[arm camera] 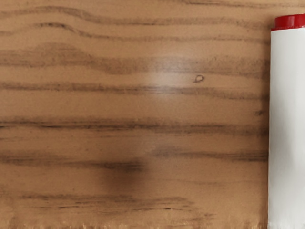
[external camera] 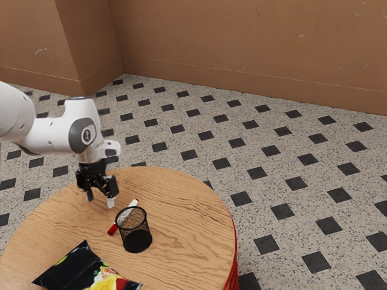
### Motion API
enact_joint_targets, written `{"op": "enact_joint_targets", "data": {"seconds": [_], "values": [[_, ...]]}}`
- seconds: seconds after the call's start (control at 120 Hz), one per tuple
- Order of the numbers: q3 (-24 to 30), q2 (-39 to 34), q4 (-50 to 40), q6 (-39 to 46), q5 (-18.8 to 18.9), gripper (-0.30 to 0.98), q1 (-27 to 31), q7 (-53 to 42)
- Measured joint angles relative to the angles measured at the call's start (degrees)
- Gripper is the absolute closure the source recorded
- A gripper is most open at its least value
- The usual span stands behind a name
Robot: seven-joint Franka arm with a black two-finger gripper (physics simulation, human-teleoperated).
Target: Put the marker into the pen holder.
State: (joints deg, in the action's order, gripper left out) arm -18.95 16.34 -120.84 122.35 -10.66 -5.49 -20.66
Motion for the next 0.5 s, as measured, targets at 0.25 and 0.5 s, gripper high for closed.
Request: {"op": "enact_joint_targets", "data": {"seconds": [0.25, 0.5], "values": [[-0.21, -2.1, -4.4, 0.63, -3.41, 0.02, -4.41, -0.44], [-0.2, -1.94, -6.32, 1.26, -3.94, 0.03, -4.61, -0.52]]}}
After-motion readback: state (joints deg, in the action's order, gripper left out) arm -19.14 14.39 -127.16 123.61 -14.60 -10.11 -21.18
